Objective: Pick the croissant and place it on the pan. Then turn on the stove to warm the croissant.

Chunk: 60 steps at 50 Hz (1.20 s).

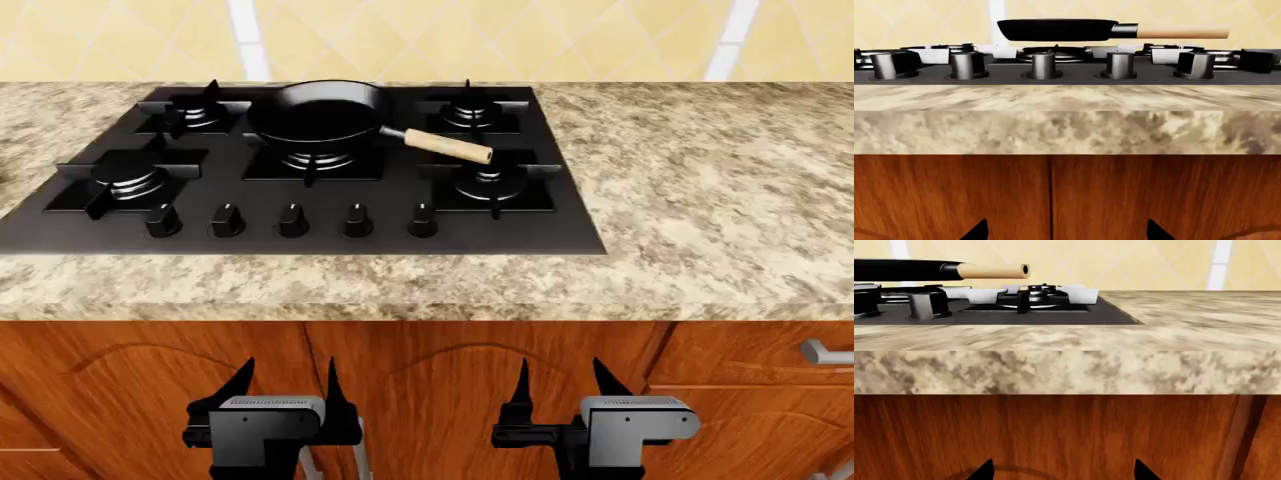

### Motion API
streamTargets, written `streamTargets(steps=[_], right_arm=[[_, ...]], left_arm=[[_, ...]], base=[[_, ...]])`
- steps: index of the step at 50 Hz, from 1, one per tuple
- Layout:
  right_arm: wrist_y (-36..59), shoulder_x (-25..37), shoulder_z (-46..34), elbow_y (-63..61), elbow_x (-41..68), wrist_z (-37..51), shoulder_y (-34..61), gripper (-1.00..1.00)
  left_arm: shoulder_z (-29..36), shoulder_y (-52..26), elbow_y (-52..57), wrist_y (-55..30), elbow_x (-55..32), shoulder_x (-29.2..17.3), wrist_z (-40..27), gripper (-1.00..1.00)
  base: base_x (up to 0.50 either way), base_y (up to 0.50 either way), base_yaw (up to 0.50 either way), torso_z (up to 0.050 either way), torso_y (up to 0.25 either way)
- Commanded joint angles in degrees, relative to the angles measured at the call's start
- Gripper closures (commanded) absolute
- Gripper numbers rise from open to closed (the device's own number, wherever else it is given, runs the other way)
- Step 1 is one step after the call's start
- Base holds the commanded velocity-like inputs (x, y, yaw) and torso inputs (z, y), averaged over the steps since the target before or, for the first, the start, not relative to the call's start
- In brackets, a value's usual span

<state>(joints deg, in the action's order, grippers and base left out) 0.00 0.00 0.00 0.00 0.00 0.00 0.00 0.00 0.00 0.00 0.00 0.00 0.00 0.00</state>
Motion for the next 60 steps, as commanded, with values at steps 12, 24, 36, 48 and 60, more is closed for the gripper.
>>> streamTargets(steps=[12, 24, 36, 48, 60], right_arm=[[4.2, 2.7, -3.2, -4.7, 1.1, 5.1, 0.1, -1.00], [17.7, 5.0, -6.3, -27.7, 0.6, 5.3, 1.6, -1.00], [25.9, 6.3, -6.3, -36.2, 1.3, 6.1, 6.6, -1.00], [34.7, 7.3, -4.9, -45.3, 3.2, 5.9, 12.2, -1.00], [30.7, 8.5, -6.7, -42.4, 3.4, 5.7, 10.2, -1.00]], left_arm=[[3.4, 0.9, 4.3, -0.8, -1.2, -2.8, -4.3, -1.00], [5.8, 1.6, 21.1, -10.7, 1.1, -4.4, -6.7, -1.00], [4.7, -5.5, 45.8, -30.8, -2.4, -5.0, -6.4, -1.00], [0.6, -11.6, 46.7, -33.1, -5.6, -5.3, -7.7, -1.00], [0.0, -10.2, 43.7, -29.5, -6.6, -6.0, -8.6, -1.00]], base=[[0.00, 0.00, 0.00, 0.000, 0.000], [0.00, 0.00, 0.00, 0.000, 0.000], [0.00, 0.00, 0.00, 0.000, 0.000], [0.00, 0.00, 0.00, 0.000, 0.000], [-0.11, 0.50, 0.00, 0.000, 0.000]])
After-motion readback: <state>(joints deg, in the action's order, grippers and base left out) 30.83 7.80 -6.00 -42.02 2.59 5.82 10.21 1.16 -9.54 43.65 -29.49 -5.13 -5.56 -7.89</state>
